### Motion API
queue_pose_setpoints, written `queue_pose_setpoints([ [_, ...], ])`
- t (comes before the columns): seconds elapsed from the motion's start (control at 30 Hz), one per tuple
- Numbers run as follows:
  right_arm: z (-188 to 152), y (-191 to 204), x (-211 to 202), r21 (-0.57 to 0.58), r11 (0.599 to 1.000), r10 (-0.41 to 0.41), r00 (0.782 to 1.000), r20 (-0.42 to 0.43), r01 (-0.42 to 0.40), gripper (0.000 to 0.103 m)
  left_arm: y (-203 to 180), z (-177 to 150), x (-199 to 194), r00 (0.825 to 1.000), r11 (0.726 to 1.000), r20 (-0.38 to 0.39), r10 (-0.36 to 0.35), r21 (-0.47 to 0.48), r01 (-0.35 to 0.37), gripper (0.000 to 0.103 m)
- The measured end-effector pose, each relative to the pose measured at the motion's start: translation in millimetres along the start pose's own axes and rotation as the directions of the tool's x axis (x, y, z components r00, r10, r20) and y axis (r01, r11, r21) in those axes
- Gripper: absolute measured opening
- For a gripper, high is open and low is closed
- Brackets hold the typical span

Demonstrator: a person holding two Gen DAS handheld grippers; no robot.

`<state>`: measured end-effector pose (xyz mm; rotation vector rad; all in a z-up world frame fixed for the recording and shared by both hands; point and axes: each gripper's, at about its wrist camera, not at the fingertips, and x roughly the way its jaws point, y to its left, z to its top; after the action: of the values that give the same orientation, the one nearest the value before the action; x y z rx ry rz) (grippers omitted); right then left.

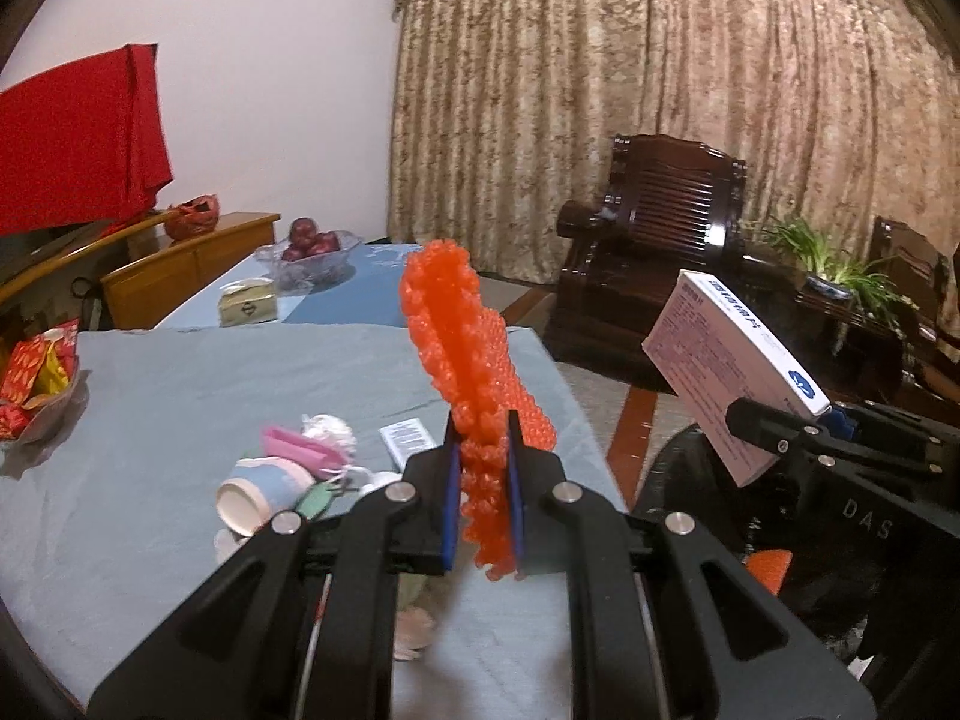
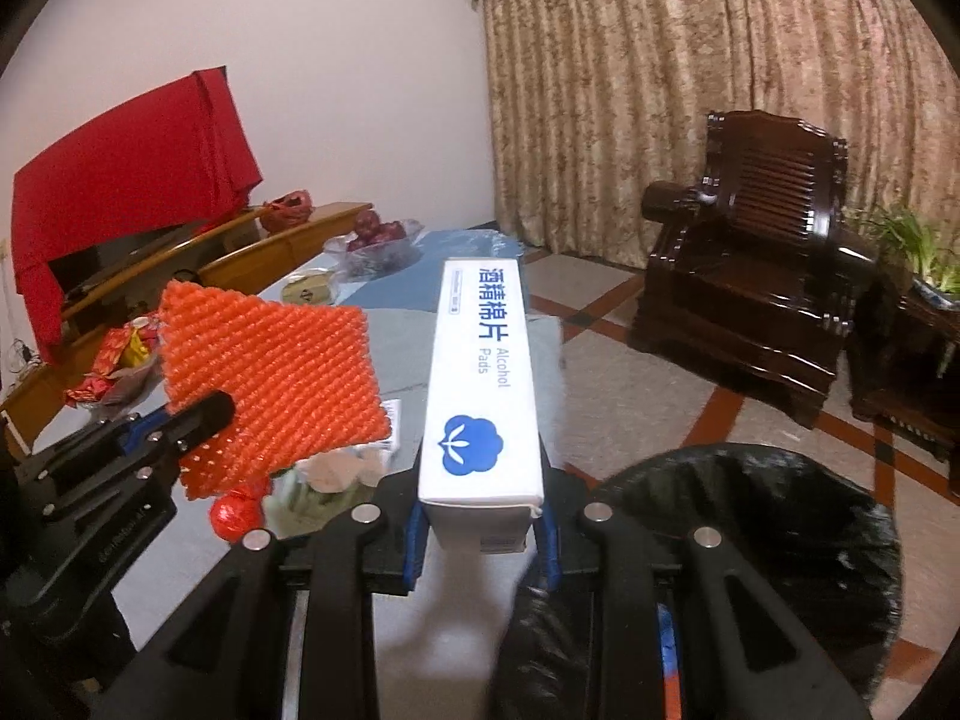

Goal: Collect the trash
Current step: 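Carry the box and orange net over the bin and open both grippers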

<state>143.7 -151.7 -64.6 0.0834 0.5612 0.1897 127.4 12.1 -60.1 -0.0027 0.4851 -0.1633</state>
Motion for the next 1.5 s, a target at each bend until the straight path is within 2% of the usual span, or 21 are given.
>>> queue_pose_setpoints([
  [0.27, -11.5, -50.0, -29.8, 0.045, 0.994, -0.095, 0.995, -0.001, 0.095, 0.029, -50.0, -2.9, 5.0, 0.995, 0.994, -0.015, -0.096, 0.042, 0.097, 0.012],
  [0.63, -34.6, -114.9, -50.5, 0.103, 0.968, -0.224, 0.974, -0.042, 0.227, 0.029, -120.6, -15.9, 22.9, 0.975, 0.967, -0.06, -0.216, 0.122, 0.222, 0.012],
  [1.0, -57.1, -156.7, -49.1, 0.146, 0.944, -0.283, 0.954, -0.097, 0.295, 0.03, -160.2, -31.5, 44.0, 0.95, 0.939, -0.131, -0.284, 0.161, 0.303, 0.013],
  [1.07, -59.5, -160.0, -49.1, 0.152, 0.94, -0.292, 0.951, -0.105, 0.305, 0.031, -162.8, -33.2, 46.5, 0.944, 0.935, -0.142, -0.299, 0.153, 0.32, 0.022],
  [1.13, -62.8, -163.3, -49.8, 0.16, 0.935, -0.303, 0.947, -0.111, 0.318, 0.035, -161.2, -34.5, 47.4, 0.941, 0.935, -0.144, -0.307, 0.14, 0.326, 0.05],
  [1.17, -63.5, -165.1, -50.6, 0.162, 0.932, -0.31, 0.944, -0.112, 0.325, 0.043, -160.2, -33.6, 47.5, 0.941, 0.936, -0.141, -0.308, 0.133, 0.327, 0.058],
  [1.2, -64.0, -166.9, -51.9, 0.166, 0.929, -0.316, 0.942, -0.109, 0.331, 0.053, -157.2, -34.0, 47.3, 0.939, 0.936, -0.142, -0.312, 0.123, 0.33, 0.06],
  [1.27, -62.8, -168.1, -53.7, 0.173, 0.926, -0.323, 0.941, -0.103, 0.336, 0.064, -151.2, -34.1, 47.1, 0.941, 0.941, -0.142, -0.307, 0.107, 0.322, 0.076],
  [1.33, -62.0, -167.7, -56.1, 0.178, 0.925, -0.324, 0.941, -0.094, 0.336, 0.081, -141.5, -33.7, 45.3, 0.948, 0.948, -0.131, -0.289, 0.095, 0.303, 0.085],
  [1.37, -62.2, -167.9, -57.7, 0.18, 0.923, -0.329, 0.94, -0.087, 0.339, 0.095, -135.7, -33.6, 43.2, 0.952, 0.952, -0.122, -0.28, 0.093, 0.292, 0.091],
  [1.5, -56.5, -155.9, -60.3, 0.18, 0.939, -0.288, 0.956, -0.053, 0.293, 0.097, -111.3, -33.6, 31.8, 0.97, 0.968, -0.093, -0.224, 0.098, 0.233, 0.094],
])
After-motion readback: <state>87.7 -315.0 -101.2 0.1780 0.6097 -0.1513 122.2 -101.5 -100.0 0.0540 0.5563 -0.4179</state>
